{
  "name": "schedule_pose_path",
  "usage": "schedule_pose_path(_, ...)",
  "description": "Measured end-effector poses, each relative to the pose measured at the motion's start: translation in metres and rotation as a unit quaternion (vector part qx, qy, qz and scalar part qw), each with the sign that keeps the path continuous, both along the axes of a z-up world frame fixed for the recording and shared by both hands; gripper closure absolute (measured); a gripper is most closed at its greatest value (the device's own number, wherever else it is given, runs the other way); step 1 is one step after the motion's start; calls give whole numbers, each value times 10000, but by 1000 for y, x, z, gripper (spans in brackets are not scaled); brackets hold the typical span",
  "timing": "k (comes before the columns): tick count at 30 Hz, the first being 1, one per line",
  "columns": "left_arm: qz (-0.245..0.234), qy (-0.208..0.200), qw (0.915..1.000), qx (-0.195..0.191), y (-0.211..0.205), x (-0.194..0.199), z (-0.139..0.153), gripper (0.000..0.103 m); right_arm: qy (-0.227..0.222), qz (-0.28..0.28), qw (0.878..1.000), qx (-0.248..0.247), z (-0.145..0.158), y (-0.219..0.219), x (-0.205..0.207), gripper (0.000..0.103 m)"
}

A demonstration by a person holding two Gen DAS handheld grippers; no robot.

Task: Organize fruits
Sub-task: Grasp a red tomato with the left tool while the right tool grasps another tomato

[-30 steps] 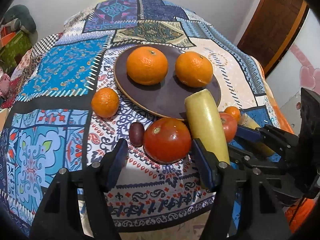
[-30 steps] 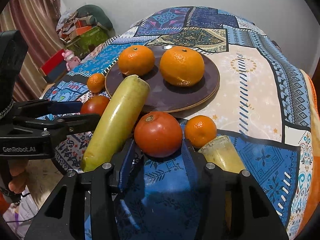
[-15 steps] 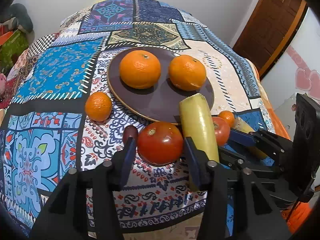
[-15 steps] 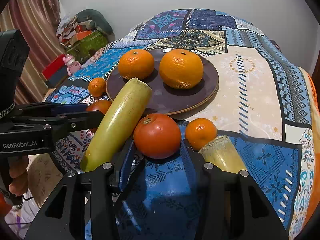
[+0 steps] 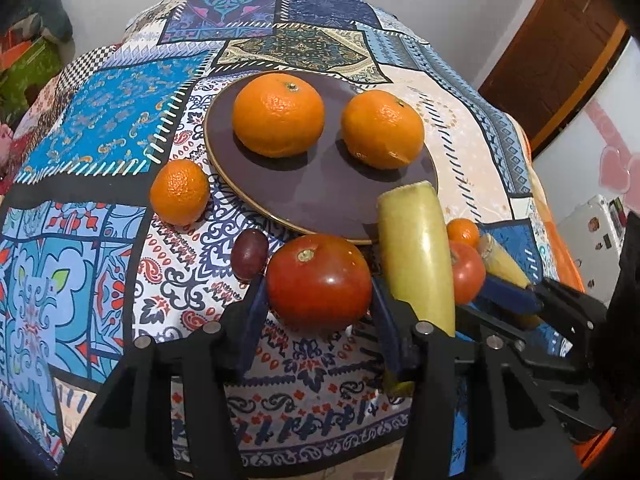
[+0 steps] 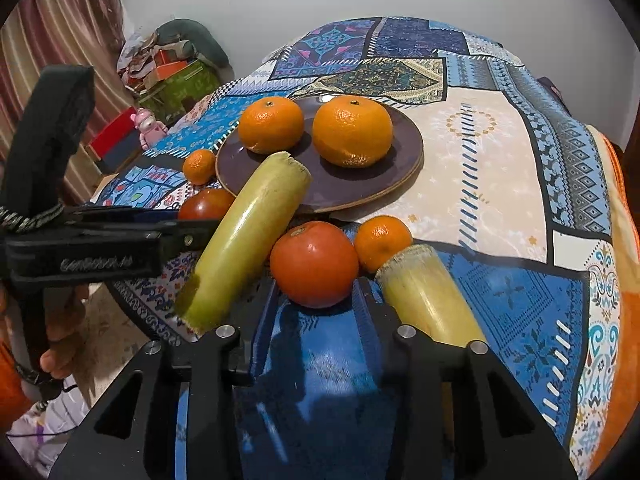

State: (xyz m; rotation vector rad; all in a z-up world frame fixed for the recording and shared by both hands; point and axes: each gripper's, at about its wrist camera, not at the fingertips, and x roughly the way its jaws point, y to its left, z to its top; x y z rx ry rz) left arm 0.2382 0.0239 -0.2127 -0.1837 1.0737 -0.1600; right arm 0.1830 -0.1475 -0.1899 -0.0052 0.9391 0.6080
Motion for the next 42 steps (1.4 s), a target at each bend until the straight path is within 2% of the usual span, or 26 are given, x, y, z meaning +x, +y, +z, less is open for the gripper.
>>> schedule_pose_path(5,-107,-102,9998,136,-4,-6,2,54,71,-17,10000,-9,-1,2,3,66)
schedule_pose_path(9,-185,-191,9992,283,-1,-19,6,54,92,-59,9999,-44,-4,8,8,59)
schedule_pose_path(16,63,-351,9980,529,27,-40,14,54,-24,-204,9996,-173,-4,19,12,58)
schedule_pose_path(24,163,-416,9981,430,44,-51,16,54,-107,-347,9993,-95,-1,18,12,59)
schedule_pose_path(29,149,-467,9981,375,41,-50,19,54,-341,-340,9988,-91,14,15,5,61)
schedule_pose_path(32,141,-548,9977,370,38,-49,25,54,-485,-376,9981,-56,24,12,3,64)
schedule_pose_path(33,138,-585,9975,375,37,-49,28,54,-523,-390,9979,-46,27,11,3,73)
schedule_pose_path(35,126,-672,9970,360,34,-47,35,54,-517,-310,9982,34,33,10,4,102)
schedule_pose_path(36,114,-712,9968,342,33,-47,38,54,-455,-257,9986,120,36,10,6,101)
schedule_pose_path(42,70,-857,9956,381,27,-46,48,54,-327,-160,9993,-57,29,13,3,96)
